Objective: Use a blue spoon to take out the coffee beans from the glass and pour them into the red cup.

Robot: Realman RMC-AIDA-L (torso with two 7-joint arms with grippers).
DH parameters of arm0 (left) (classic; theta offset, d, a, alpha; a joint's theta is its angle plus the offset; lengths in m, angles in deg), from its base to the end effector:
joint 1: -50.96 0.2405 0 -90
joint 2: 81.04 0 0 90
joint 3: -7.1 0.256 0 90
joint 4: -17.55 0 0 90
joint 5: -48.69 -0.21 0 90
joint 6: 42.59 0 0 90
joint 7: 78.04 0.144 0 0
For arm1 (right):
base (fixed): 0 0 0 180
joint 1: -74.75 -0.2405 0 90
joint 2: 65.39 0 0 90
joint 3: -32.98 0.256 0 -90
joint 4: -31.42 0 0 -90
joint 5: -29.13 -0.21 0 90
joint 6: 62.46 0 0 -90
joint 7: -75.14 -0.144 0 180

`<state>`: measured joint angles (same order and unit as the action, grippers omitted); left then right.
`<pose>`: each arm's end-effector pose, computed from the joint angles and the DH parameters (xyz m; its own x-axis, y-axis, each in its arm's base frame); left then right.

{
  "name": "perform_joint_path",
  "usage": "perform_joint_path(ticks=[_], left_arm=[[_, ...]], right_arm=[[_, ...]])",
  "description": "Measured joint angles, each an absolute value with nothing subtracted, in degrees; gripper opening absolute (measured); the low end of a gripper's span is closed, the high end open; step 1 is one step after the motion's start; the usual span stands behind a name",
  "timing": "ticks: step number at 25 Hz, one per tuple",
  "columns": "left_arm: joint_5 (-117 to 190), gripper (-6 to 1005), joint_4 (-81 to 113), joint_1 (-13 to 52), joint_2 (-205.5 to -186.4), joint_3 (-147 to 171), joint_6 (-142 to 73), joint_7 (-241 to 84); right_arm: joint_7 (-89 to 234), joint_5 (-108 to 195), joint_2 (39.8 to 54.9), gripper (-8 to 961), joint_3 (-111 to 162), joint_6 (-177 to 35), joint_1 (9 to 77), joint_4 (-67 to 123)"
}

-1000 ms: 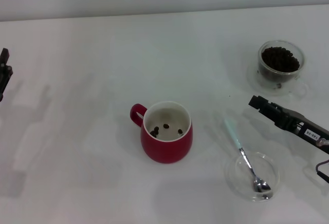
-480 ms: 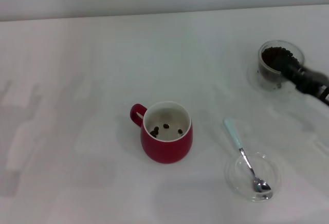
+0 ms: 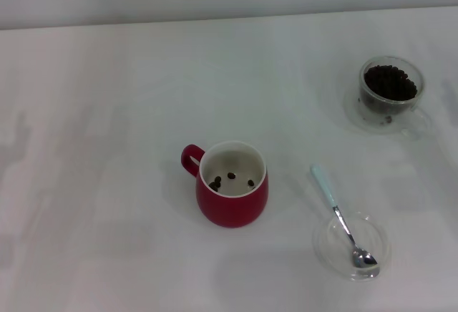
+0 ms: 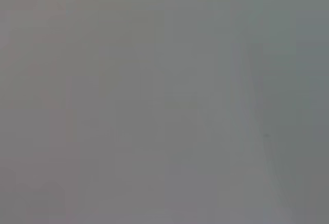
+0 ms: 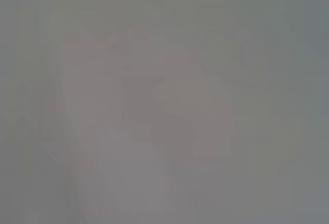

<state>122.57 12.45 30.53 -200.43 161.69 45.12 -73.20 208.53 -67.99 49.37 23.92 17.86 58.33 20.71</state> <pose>-0.3320 0.2839 0.0164 0.8200 -0.2897 0.4937 0.5104 -0.0203 -0.8597 0.3938 0.2710 0.0727 0.4968 0.0232 -0.8675 -0.8534 -0.1684 -0.4933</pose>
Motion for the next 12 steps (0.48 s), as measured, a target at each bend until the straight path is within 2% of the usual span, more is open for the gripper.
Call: perform_joint_path(ticks=[2, 8, 12], left_arm=[[124.28, 711, 11.59, 30.32, -200.43, 161.7, 45.12, -73.29], [130.83, 711, 8.1, 30.09, -200.41, 161.7, 45.3, -73.39], [132.37, 711, 6.94, 30.33, -200.4, 161.7, 45.32, -73.52]], right_arm=[[210.51, -67.99, 49.38, 307, 27.25, 16.72, 58.23, 21.04], [219.84, -68.01, 49.47, 450, 36.04, 15.81, 57.9, 22.42], [225.52, -68.36, 49.48, 450, 36.54, 15.9, 57.91, 22.15]])
